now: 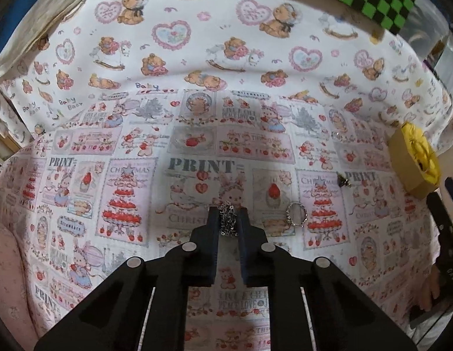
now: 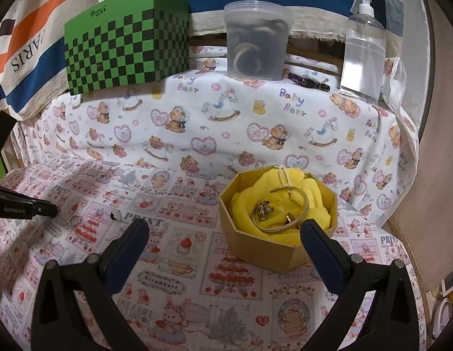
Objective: Organize jewelry
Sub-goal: 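Lower the left gripper and close it on a silver chain, then lift the chain with the left gripper while the right gripper grasps a small silver charm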
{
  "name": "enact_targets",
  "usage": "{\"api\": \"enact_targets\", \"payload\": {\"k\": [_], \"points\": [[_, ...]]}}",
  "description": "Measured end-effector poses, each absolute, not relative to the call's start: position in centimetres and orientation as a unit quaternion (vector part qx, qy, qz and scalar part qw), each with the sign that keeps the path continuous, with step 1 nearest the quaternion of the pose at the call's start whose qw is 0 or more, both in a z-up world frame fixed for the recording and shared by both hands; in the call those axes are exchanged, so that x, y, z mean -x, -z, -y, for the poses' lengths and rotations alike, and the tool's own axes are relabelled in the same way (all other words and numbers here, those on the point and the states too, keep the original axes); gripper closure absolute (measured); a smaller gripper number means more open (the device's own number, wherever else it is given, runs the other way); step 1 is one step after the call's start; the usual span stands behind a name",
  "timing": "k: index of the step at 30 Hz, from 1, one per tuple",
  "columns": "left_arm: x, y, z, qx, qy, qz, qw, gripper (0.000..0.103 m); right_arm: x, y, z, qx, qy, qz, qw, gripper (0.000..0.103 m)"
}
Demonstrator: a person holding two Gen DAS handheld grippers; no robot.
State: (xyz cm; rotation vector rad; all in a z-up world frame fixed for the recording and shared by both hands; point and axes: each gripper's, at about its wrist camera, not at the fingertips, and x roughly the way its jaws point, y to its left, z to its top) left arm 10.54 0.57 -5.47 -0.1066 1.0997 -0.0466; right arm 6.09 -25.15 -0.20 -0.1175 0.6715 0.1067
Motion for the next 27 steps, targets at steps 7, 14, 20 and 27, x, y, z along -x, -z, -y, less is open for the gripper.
{"api": "enact_targets", "payload": {"k": [7, 14, 20, 27], "points": [[-9.7, 3.2, -3.9, 0.095, 0.033, -0.486, 0.868, 0.098, -6.0, 0.1, 25.1, 0.055, -0.049, -0.325, 0.943, 0.000], [-8.8, 1.4, -4.1, 0.108, 0.049, -0.448, 0.886, 0.098, -5.9, 0.1, 25.2, 0.055, -0.048, -0.325, 0.943, 0.000], [-7.2, -0.9, -5.0, 0.104, -0.028, -0.354, 0.929, 0.098, -5.8, 0.0, 25.2, 0.055, -0.049, -0.321, 0.944, 0.000], [-7.8, -0.9, -6.4, 0.125, -0.031, -0.354, 0.926, 0.098, -5.4, -0.7, 24.3, 0.054, -0.075, -0.315, 0.945, 0.000]]}}
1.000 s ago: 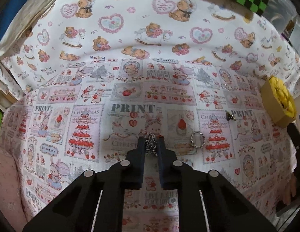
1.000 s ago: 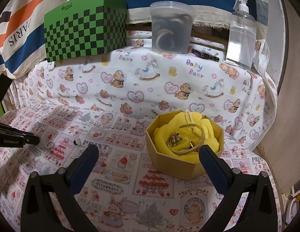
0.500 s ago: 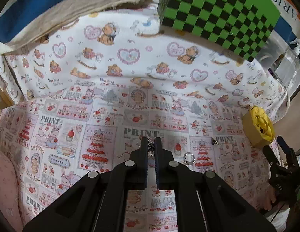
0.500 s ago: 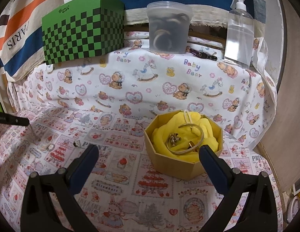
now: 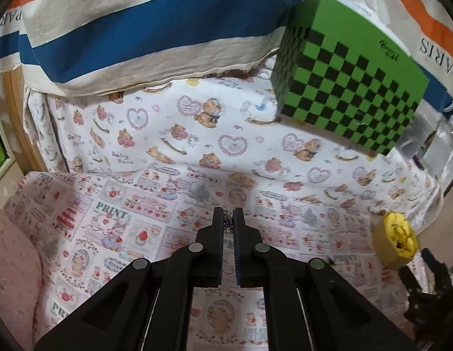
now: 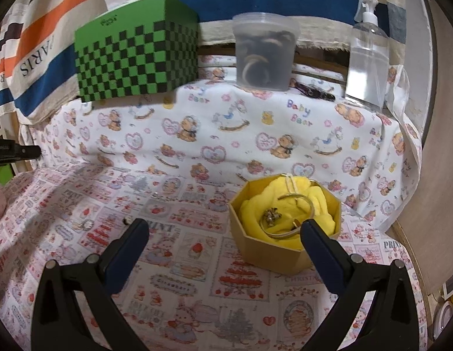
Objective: Organize jewelry
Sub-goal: 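Lift the chain with the left gripper while the right gripper grasps a small silver charm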
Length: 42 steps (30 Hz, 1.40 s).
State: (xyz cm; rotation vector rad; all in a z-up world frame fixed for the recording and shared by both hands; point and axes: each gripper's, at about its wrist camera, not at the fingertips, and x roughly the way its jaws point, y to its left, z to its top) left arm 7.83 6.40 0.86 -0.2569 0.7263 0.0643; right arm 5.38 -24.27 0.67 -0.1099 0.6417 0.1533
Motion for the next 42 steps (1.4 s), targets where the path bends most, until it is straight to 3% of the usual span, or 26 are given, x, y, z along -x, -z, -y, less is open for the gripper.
{"api": "enact_targets", "payload": {"k": [7, 9, 11, 16, 28, 42], "points": [[-8.4, 0.4, -6.4, 0.135, -0.027, -0.370, 0.919, 0.098, -6.8, -0.7, 21.8, 0.020, -0.152, -0.368, 0.917, 0.001], [-8.6, 0.6, -6.6, 0.144, -0.020, -0.372, 0.917, 0.098, -7.3, -0.6, 20.8, 0.022, -0.168, -0.377, 0.911, 0.009], [-8.6, 0.7, -6.7, 0.152, -0.015, -0.376, 0.914, 0.098, -8.3, 0.0, 19.3, 0.035, -0.186, -0.396, 0.898, 0.029], [-8.8, 0.6, -6.7, 0.154, -0.017, -0.377, 0.913, 0.098, -10.2, 2.0, 16.7, 0.063, -0.202, -0.425, 0.880, 0.059], [-8.5, 0.4, -6.7, 0.153, -0.015, -0.374, 0.915, 0.098, -11.1, 4.7, 12.5, 0.150, -0.207, -0.436, 0.863, 0.089], [-8.0, -0.1, -6.0, 0.130, -0.015, -0.364, 0.922, 0.098, -9.4, 2.5, 16.1, 0.090, -0.183, -0.415, 0.887, 0.092]]}}
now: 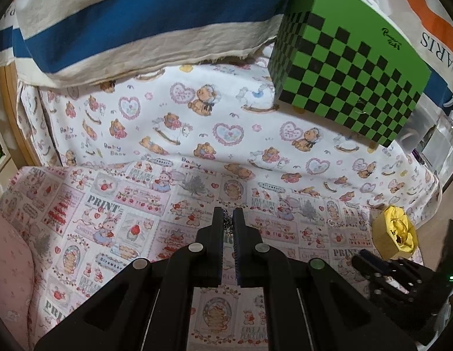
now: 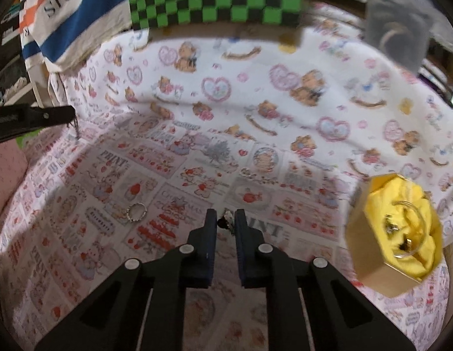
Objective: Organize jewelry
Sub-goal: 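Lift the chain with the left gripper while the right gripper grasps a small silver charm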
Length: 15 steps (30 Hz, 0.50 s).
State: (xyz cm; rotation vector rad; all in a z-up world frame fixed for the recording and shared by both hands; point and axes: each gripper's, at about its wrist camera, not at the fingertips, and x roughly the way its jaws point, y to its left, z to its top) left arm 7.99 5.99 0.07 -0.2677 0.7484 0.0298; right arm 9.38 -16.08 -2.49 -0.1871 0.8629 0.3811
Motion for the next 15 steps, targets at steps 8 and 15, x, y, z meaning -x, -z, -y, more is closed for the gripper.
{"api": "enact_targets", "payload": {"k": [8, 15], "points": [[-7.0, -1.3, -5.4, 0.120, -0.018, -0.337, 0.934, 0.098, -7.2, -0.8, 19.7, 0.047, -0.177, -0.365, 0.913, 0.094], [-6.2, -2.2, -4.4, 0.103, -0.012, -0.317, 0.943, 0.098, -6.4, -2.9, 22.2, 0.011, -0.186, -0.334, 0.924, 0.095]]}}
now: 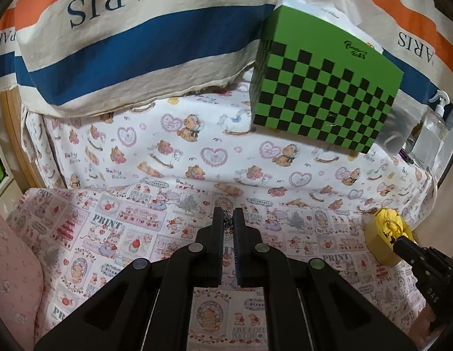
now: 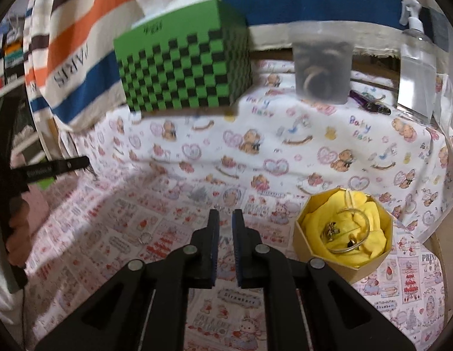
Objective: Organize jewelry
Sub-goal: 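Lift the chain with the left gripper while the right gripper grasps a small silver charm, then carry the chain to the box with the left gripper while the right gripper carries the charm there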
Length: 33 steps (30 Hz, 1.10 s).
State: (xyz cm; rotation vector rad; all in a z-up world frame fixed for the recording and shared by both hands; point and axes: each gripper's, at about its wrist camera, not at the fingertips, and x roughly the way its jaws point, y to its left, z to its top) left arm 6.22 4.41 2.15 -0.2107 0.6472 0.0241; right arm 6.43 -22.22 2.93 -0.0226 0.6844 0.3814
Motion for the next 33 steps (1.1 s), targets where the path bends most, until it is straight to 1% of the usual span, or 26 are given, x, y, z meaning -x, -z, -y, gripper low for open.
{"api": "enact_targets", "payload": {"k": [2, 4, 10, 14, 21, 22, 23, 24, 29, 33], "points": [[-6.4, -2.0, -4.3, 0.105, -0.008, -0.321, 0.941, 0.098, -6.8, -2.5, 22.0, 0.015, -0.189, -0.347, 0.918, 0.094], [-6.7, -1.5, -4.2, 0.105, -0.007, -0.329, 0.939, 0.098, -7.4, -1.4, 21.0, 0.030, -0.198, -0.373, 0.906, 0.088], [-7.4, -0.4, -4.4, 0.105, -0.014, -0.344, 0.933, 0.098, -9.1, 2.0, 18.1, 0.064, -0.193, -0.427, 0.881, 0.088], [-7.6, -0.2, -4.7, 0.108, -0.016, -0.348, 0.931, 0.098, -9.9, 3.3, 17.5, 0.062, -0.195, -0.444, 0.873, 0.082], [-7.6, -0.2, -4.6, 0.107, -0.016, -0.349, 0.931, 0.098, -10.7, 4.8, 16.9, 0.069, -0.185, -0.462, 0.865, 0.082], [-7.5, -0.3, -4.6, 0.107, -0.017, -0.348, 0.931, 0.098, -10.6, 4.8, 16.9, 0.072, -0.184, -0.459, 0.866, 0.083], [-7.5, -0.3, -4.6, 0.106, -0.017, -0.348, 0.931, 0.098, -10.6, 4.7, 16.8, 0.074, -0.185, -0.458, 0.867, 0.090], [-7.5, -0.3, -4.5, 0.104, -0.018, -0.348, 0.932, 0.098, -10.6, 4.7, 16.8, 0.076, -0.185, -0.457, 0.866, 0.091], [-7.5, -0.4, -4.4, 0.101, -0.017, -0.346, 0.932, 0.098, -9.7, 3.8, 17.3, 0.073, -0.188, -0.447, 0.871, 0.091], [-7.2, -0.9, -4.0, 0.094, -0.012, -0.342, 0.935, 0.098, -8.4, 2.0, 18.4, 0.063, -0.192, -0.427, 0.882, 0.091]]}}
